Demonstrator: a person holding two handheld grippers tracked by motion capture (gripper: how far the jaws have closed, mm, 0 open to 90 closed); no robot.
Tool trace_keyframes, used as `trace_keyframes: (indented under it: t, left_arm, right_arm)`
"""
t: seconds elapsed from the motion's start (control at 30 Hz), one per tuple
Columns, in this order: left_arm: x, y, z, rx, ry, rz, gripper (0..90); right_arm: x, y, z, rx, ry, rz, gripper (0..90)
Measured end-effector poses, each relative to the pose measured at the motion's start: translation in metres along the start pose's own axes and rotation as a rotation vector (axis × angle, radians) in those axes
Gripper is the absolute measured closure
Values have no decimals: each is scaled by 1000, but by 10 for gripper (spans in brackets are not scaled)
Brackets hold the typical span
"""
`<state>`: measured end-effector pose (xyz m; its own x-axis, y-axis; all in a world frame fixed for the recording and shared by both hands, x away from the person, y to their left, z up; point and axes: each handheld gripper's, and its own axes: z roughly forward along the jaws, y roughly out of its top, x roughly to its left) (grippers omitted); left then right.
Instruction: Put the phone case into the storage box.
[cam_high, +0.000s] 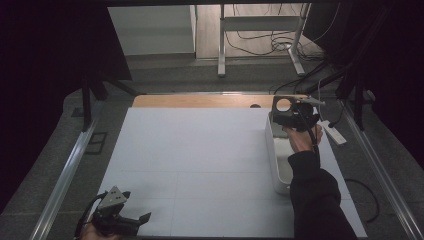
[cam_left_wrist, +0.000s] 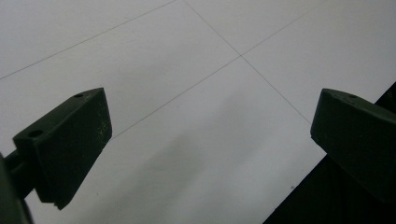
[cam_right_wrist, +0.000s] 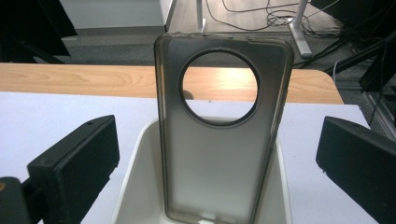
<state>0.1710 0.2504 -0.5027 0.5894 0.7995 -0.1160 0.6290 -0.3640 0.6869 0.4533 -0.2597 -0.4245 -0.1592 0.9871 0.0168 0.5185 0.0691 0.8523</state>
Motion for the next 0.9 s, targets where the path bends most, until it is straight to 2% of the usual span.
trace_keyframes:
  t: [0.17, 0.27, 0.37, 0.4, 0.47, 0.5, 0.53, 0.57, 0.6, 0.67, 0.7, 0.8, 0.83, 0.9]
  left_arm:
    - [0, 0, 0, 2, 0, 1, 0]
    - [0, 0, 0, 3, 0, 1, 0]
    - [0, 0, 0, 4, 0, 2, 0]
    - [0, 0, 0, 4, 0, 3, 0]
    - [0, 0, 0, 5, 0, 4, 0]
    - [0, 0, 0, 4, 0, 4, 0]
    - [0, 0, 0, 4, 0, 4, 0]
    - [0, 1, 1, 5, 0, 4, 0]
    - [0, 1, 1, 5, -1, 4, 0]
    - [0, 1, 1, 5, 1, 5, 0]
    - [0, 1, 1, 5, -2, 4, 0]
    - [0, 1, 1, 6, 0, 6, 0]
    - [-1, 1, 1, 7, 0, 6, 0]
    - [-1, 1, 1, 8, 0, 7, 0]
  right_arm:
    - [0, 4, -8, 33, 27, -20, 6]
    - [2, 8, -15, 47, 71, -32, 23]
    - [6, 10, -24, 55, 91, -55, 171]
    - [6, 10, -24, 55, 91, -55, 171]
    - [8, 11, -29, 69, 98, -61, 307]
    - [9, 11, -30, 93, 100, -78, 407]
    - [9, 11, -30, 93, 100, -78, 407]
    - [10, 10, -30, 112, 98, -86, 454]
    - [10, 9, -30, 131, 93, -95, 540]
    - [11, 6, -28, 164, 92, -102, 617]
    - [11, 5, -26, 193, 78, -99, 695]
    - [11, -2, -20, 244, 64, -85, 859]
    - [11, -4, -17, 264, 62, -75, 897]
    - [13, -10, -9, 298, 44, -77, 899]
